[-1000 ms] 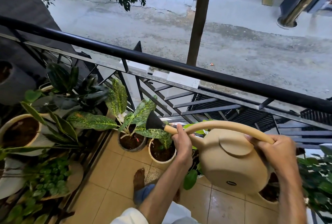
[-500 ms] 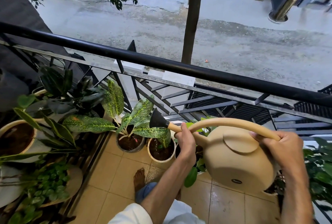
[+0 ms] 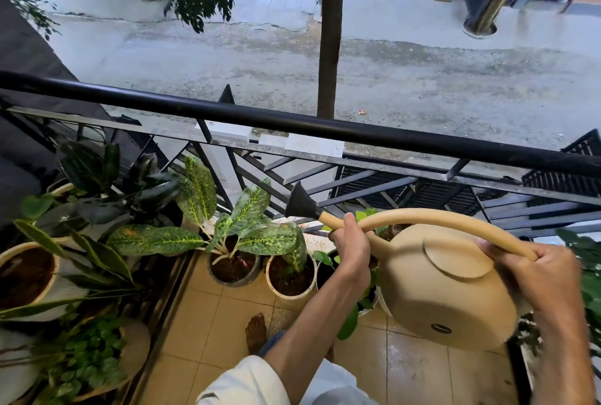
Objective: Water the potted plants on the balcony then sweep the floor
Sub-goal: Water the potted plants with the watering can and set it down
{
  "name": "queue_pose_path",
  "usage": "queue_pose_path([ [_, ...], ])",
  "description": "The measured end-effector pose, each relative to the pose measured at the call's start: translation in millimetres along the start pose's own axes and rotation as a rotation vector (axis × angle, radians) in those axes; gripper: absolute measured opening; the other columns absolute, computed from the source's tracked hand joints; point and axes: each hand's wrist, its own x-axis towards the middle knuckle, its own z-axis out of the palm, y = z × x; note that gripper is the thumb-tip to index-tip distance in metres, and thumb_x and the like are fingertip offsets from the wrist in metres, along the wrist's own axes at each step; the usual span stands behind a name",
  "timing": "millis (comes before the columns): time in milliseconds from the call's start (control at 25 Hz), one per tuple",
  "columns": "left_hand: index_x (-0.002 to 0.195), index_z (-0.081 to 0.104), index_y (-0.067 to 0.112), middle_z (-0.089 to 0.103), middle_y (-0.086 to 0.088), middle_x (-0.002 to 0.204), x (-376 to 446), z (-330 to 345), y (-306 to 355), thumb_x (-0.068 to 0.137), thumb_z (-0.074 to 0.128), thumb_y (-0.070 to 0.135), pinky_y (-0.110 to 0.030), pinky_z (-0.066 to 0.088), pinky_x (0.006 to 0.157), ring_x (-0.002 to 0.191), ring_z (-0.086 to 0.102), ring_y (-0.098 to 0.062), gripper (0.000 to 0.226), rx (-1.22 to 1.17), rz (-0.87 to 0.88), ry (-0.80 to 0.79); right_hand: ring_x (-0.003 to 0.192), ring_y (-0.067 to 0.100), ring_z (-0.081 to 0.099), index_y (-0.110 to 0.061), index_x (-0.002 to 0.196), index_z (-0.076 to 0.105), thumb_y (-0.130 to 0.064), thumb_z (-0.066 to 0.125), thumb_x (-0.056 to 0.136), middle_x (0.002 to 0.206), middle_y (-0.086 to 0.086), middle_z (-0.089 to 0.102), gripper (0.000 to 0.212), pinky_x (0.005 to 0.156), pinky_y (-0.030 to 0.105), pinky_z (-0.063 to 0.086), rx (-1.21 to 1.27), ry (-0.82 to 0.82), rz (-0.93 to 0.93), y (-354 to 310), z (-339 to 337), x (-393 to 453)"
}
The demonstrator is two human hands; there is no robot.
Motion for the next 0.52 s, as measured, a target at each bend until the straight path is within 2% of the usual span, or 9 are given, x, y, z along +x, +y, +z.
queue_pose_path([
  [80,0.128,0.044,0.012,0.062,-0.014,0.121,-2,3,1,0.104,0.044,0.049,-0.035,0.043,0.08,0.103,0.061,-0.021,0.044,0.005,0.006,-0.007,0.079,0.042,0.071,-0.007,0.077,0.078,-0.023,0.091,0.078,0.07,0.018,0.073,0.02,0.066,0.045,0.056,0.003,0.02,0.013,4,-4,-4],
  [160,0.131,0.045,0.01,0.06,-0.01,0.113,-11,5,5,0.105,0.044,0.047,-0.034,0.042,0.076,0.092,0.058,-0.017,0.045,0.03,0.018,-0.008,0.08,0.043,0.072,-0.009,0.075,0.078,-0.024,0.092,0.076,0.065,0.015,0.073,0.021,0.073,0.057,0.059,0.012,0.063,0.034,5,-7,-9],
  [200,0.131,0.045,0.009,0.059,-0.008,0.107,-17,7,8,0.106,0.044,0.045,-0.033,0.041,0.073,0.087,0.056,-0.015,0.043,0.045,0.021,-0.014,0.081,0.043,0.072,-0.01,0.075,0.079,-0.023,0.092,0.076,0.062,0.011,0.073,0.019,0.075,0.058,0.06,0.023,0.088,0.045,4,-10,-11],
  [280,0.131,0.045,0.01,0.057,-0.005,0.1,-30,11,14,0.108,0.043,0.042,-0.032,0.041,0.07,0.083,0.054,-0.013,0.039,0.051,0.029,-0.031,0.083,0.044,0.072,-0.011,0.076,0.08,-0.023,0.092,0.076,0.063,0.009,0.074,0.017,0.074,0.054,0.059,0.061,0.114,0.057,6,-16,-14],
  [360,0.13,0.044,0.01,0.057,-0.006,0.101,-41,12,19,0.109,0.043,0.04,-0.031,0.042,0.07,0.083,0.055,-0.014,0.037,0.065,0.02,-0.057,0.081,0.047,0.071,-0.007,0.076,0.079,-0.024,0.091,0.077,0.067,0.015,0.074,0.021,0.07,0.048,0.055,0.095,0.122,0.064,5,-20,-19],
  [440,0.132,0.041,0.011,0.057,-0.008,0.108,-41,14,20,0.109,0.042,0.04,-0.034,0.043,0.08,0.089,0.054,-0.018,0.037,0.095,0.031,-0.081,0.073,0.046,0.069,-0.004,0.073,0.078,-0.026,0.092,0.075,0.072,0.025,0.073,0.026,0.067,0.048,0.052,0.114,0.146,0.068,5,-22,-24],
  [520,0.131,0.039,0.011,0.055,-0.008,0.107,-39,15,20,0.109,0.041,0.039,-0.035,0.041,0.085,0.088,0.052,-0.017,0.036,0.122,0.035,-0.109,0.068,0.036,0.065,-0.006,0.072,0.079,-0.023,0.093,0.074,0.073,0.027,0.073,0.022,0.067,0.046,0.049,0.126,0.172,0.086,0,-22,-34],
])
